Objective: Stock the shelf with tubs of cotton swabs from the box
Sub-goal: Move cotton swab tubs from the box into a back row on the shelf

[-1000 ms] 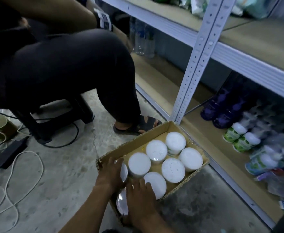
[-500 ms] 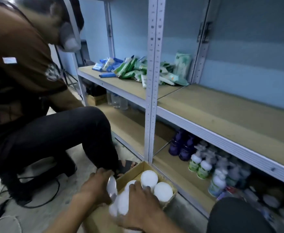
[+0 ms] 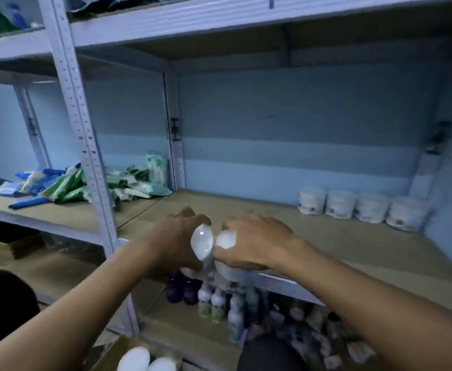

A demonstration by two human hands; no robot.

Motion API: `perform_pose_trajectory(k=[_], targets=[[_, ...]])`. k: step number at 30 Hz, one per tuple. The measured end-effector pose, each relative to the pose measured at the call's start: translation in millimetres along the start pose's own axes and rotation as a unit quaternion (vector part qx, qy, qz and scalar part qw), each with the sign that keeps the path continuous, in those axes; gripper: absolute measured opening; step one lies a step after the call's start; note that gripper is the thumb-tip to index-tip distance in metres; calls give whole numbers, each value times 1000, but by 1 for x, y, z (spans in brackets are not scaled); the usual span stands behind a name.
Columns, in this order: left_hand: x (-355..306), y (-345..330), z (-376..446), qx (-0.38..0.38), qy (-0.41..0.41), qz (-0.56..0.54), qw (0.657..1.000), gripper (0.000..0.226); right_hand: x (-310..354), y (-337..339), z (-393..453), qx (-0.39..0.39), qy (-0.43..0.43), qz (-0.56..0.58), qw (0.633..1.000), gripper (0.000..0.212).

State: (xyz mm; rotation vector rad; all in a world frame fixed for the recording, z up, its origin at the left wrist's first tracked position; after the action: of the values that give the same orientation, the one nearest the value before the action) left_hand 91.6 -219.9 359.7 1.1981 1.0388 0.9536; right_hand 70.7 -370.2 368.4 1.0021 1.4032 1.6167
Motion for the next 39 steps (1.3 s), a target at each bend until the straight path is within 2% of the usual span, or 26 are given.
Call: perform_pose_trajectory(k=[6, 10, 16, 24, 29, 33, 35, 39], targets=[[-120, 14, 55, 14, -91, 1, 996, 91, -103, 43, -51, 7, -120, -48, 992, 62], [-181, -4, 76, 41, -145, 0, 989, 90, -159, 38, -76, 22, -193, -44, 980, 67], [-241, -42, 96, 88, -190, 11, 978, 92, -212, 21, -106, 47, -252, -28, 966, 65], [-256, -66, 115, 130, -190, 31, 973, 93, -231, 0, -114, 88, -285, 9, 955, 59], [-252, -63, 117, 153, -182, 18, 971, 92, -233, 7, -110, 87, -280, 0, 956, 75], [-250, -60, 117, 136, -176, -16, 975, 93, -241, 14, -109, 161, -259, 34, 952, 97], [-250, -60, 116, 128, -173, -23, 976, 90, -245, 10, -106, 204, -225, 6, 953, 105], [-247, -60, 117, 129, -173, -23, 976, 85, -246, -2, -99, 210, -190, 15, 959, 101]])
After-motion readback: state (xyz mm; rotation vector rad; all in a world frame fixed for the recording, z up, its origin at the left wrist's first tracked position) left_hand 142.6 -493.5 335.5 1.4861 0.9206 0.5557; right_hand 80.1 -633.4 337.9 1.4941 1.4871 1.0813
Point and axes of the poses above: each hand's wrist, its own z-axis towards the middle knuckle, its own y-axis out of the back of the hand, x = y × z, the point moved 6 cm from there along z, towards the middle knuckle, and after that the axes turned 7 degrees about y, right-handed, at the moved point
